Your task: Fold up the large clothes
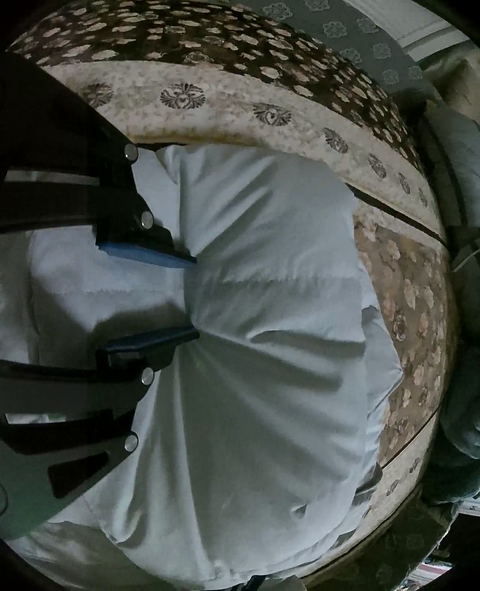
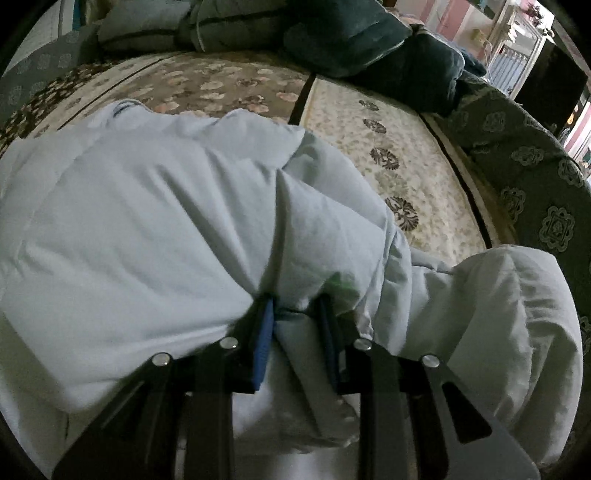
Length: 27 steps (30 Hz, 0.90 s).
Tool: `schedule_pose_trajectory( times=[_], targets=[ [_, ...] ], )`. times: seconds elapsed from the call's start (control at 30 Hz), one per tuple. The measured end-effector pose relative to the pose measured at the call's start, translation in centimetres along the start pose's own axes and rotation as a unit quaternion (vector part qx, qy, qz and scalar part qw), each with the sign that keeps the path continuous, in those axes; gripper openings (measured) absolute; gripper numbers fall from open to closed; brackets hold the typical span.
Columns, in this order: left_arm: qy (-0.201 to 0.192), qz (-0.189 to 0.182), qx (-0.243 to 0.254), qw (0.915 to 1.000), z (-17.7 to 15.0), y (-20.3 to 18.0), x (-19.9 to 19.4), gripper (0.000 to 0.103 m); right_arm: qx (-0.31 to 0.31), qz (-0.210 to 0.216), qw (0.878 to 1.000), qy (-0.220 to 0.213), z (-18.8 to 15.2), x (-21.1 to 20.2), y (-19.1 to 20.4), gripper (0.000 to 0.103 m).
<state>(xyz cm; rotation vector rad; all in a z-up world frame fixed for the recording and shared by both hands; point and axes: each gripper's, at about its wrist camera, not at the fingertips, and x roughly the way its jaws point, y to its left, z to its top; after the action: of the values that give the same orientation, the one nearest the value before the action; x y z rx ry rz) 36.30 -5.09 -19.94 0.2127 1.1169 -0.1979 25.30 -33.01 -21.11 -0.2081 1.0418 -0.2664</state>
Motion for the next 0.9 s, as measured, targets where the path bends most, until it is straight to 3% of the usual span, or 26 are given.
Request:
schedule_pose_trajectory(
  times=[0.1, 0.17, 0.2, 0.23, 0.27, 0.43, 0.53, 0.77, 0.9],
  targets=[
    [-0.007, 0.007, 0.003, 0.9999, -0.1, -0.1, -0.9, 0.034, 0.007, 0.002, 1.0, 0.002, 0.2, -0.9, -0.5, 0.027],
    [-0.005, -0.009, -0.01, 0.9999, 0.3, 0.3, -1.6, 0.055, 0.02, 0.006, 1.0, -0.006, 0.3, -2.3, -0.9, 0.03],
    [-0.005, -0.022, -0.022, 0.9995, 0.4, 0.6, -2.2, 0.071, 0.027, 0.012, 0.999, -0.016, 0.2, -3.5, -1.1, 0.042],
    [-0.006, -0.029, -0.028, 0.9991, 0.5, 0.8, -2.5, 0.075, 0.037, 0.017, 0.999, -0.032, -0.2, -5.2, -1.7, 0.049],
    [-0.013, -0.034, -0.034, 0.9988, 0.6, 1.0, -3.4, 0.075, 0.043, 0.018, 0.998, -0.044, -0.6, -6.5, -2.2, 0.06],
    [-0.054, -0.014, -0.018, 0.9983, 0.7, 0.4, -6.3, 0.085, 0.062, -0.022, 0.995, -0.079, -4.1, -12.6, -6.2, 0.062],
    [-0.067, -0.01, -0.007, 0.9977, 0.6, -0.3, -7.3, 0.085, 0.089, -0.086, 0.99, -0.072, -7.2, -15.0, -10.5, 0.075],
    [-0.073, 0.003, 0.017, 0.9972, 0.8, -1.8, -7.8, 0.086, 0.18, -0.183, 0.966, 0.02, -14.6, -12.4, -20.4, 0.077],
    [-0.074, -0.001, 0.018, 0.9971, 0.9, -1.8, -8.0, 0.086, 0.248, -0.165, 0.954, 0.044, -17.7, -10.9, -23.2, 0.081]
  ],
)
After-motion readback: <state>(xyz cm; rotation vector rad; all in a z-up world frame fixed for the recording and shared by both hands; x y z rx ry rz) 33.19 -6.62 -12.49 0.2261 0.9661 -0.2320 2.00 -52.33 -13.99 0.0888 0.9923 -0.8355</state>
